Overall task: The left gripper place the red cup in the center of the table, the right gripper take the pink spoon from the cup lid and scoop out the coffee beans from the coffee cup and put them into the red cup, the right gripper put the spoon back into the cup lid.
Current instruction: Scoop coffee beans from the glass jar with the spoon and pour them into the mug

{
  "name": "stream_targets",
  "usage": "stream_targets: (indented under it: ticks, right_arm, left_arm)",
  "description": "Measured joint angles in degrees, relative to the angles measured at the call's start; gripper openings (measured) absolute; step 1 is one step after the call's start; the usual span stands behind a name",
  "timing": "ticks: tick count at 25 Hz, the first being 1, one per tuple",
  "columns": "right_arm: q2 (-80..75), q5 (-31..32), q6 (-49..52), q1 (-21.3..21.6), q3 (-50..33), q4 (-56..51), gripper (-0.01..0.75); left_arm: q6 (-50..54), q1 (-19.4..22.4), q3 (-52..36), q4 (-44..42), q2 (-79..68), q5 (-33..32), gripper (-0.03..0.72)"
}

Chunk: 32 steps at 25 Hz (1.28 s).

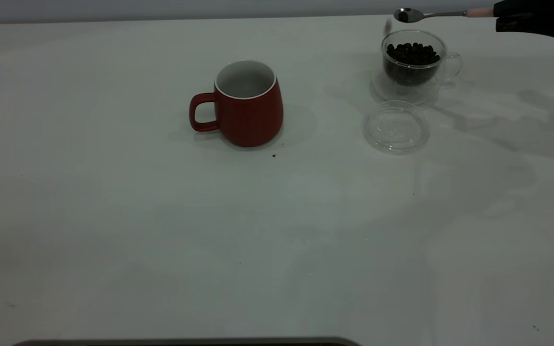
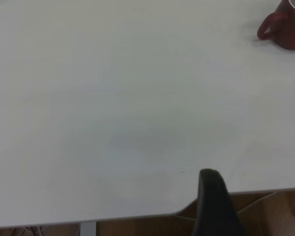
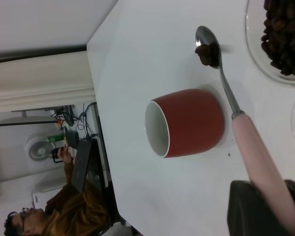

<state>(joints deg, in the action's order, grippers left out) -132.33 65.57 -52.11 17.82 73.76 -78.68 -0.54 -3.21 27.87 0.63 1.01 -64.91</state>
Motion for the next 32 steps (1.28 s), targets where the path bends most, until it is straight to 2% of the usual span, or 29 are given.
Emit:
stream_targets:
  ticks: [22,32]
  right_arm:
    - [0.00,-0.11,-2.03,-19.19,0.07,-6.02,0.114]
    - [0.00,-7.92,-7.46,-25.11,0.07,-8.74,0.114]
  left_arm:
    - [0.08,0.00,0.00,-0.05,0.00,0.00,0.492]
    - [0.08,0.00,0.00,-0.05,0.00,0.00,0.492]
